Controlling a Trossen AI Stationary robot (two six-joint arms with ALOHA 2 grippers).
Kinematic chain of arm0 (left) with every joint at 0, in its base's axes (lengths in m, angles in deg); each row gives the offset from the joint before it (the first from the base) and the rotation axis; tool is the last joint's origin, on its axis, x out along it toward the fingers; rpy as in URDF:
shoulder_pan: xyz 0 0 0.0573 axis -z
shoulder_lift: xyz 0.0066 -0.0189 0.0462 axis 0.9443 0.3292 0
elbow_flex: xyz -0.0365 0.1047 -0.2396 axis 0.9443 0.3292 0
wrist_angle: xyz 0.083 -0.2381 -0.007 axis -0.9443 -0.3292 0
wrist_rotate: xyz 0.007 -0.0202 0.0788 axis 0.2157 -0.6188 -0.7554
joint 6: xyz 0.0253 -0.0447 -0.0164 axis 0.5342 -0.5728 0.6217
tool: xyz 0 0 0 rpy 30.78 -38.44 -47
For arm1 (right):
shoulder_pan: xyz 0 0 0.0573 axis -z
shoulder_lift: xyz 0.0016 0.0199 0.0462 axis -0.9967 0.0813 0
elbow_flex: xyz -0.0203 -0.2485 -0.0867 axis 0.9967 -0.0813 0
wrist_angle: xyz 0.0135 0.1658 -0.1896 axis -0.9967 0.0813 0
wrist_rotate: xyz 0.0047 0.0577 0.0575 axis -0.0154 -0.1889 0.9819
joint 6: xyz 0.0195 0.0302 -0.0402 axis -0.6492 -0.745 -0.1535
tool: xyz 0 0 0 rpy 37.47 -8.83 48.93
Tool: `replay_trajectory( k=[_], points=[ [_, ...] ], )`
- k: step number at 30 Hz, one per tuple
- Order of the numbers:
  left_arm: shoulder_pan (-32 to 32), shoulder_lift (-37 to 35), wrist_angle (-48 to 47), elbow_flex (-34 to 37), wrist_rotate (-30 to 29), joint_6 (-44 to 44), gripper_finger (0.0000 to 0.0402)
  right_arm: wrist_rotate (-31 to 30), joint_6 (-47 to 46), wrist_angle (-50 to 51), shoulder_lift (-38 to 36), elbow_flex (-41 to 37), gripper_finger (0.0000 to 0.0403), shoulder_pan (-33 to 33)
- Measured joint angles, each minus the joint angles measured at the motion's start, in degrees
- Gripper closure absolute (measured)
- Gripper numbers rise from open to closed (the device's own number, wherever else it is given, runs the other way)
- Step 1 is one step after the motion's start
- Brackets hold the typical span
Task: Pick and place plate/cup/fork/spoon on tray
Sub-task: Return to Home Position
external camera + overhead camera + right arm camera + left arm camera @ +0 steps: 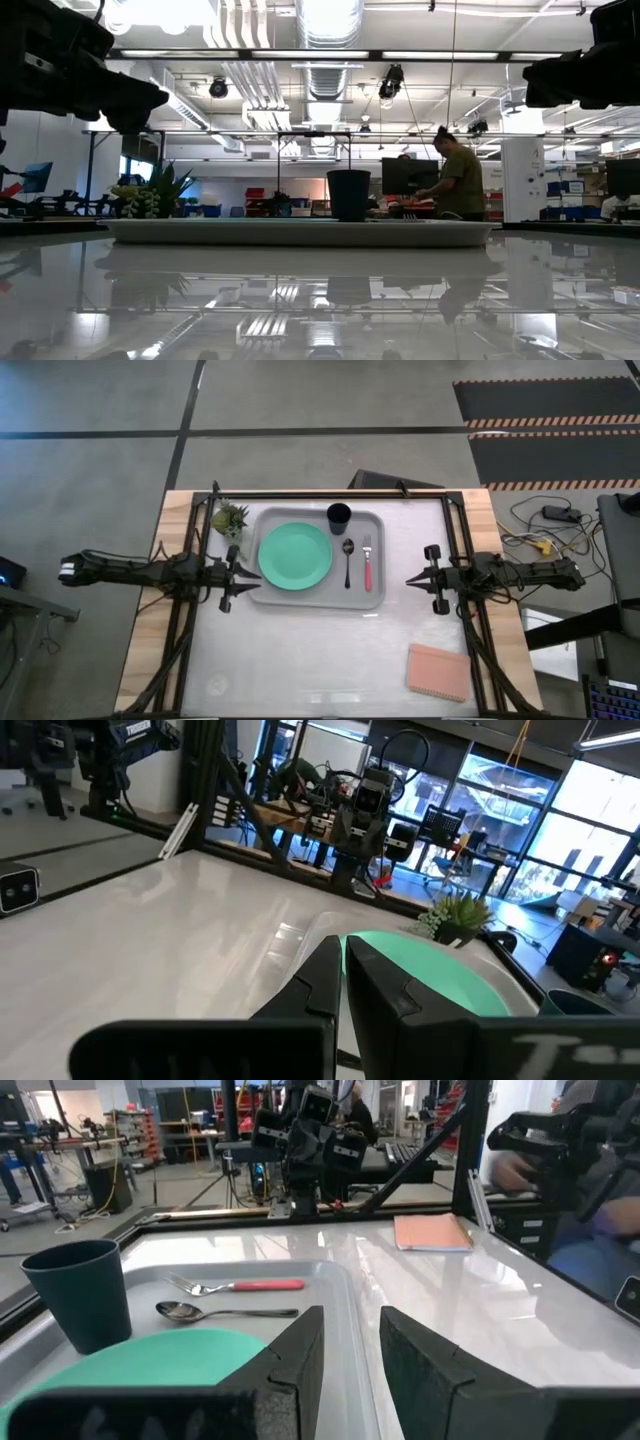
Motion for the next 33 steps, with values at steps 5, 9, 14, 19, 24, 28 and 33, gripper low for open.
replay_trajectory(
  k=[5,9,14,19,24,28,33],
  points=[
    [-0.01,1.14,-0.02,0.00,-0.02,0.02,0.0318,0.01,0.02,-0.02,0.00,0.02,0.0394,0.00],
    [-0.01,1.99,-0.01,0.00,-0.01,0.01,0.0318,-0.01,0.04,-0.03,0.00,0.02,0.0394,0.00],
    [-0.01,3.05,-0.02,0.00,0.00,0.02,0.0318,0.02,0.04,-0.04,0.00,0.03,0.0394,0.00],
    [-0.01,4.10,0.00,0.00,0.00,0.02,0.0318,0.02,0.04,-0.04,0.00,0.04,0.0394,0.00],
    [-0.01,5.08,-0.01,0.00,0.00,0.02,0.0318,0.02,0.06,-0.04,0.00,0.04,0.0394,0.00],
    [-0.01,5.92,-0.02,0.00,-0.02,0.02,0.0318,0.02,0.06,-0.04,0.00,0.04,0.0394,0.00],
    [-0.01,6.92,-0.01,0.00,0.00,0.02,0.0318,0.00,0.06,-0.04,0.00,0.04,0.0394,0.00]
  ],
)
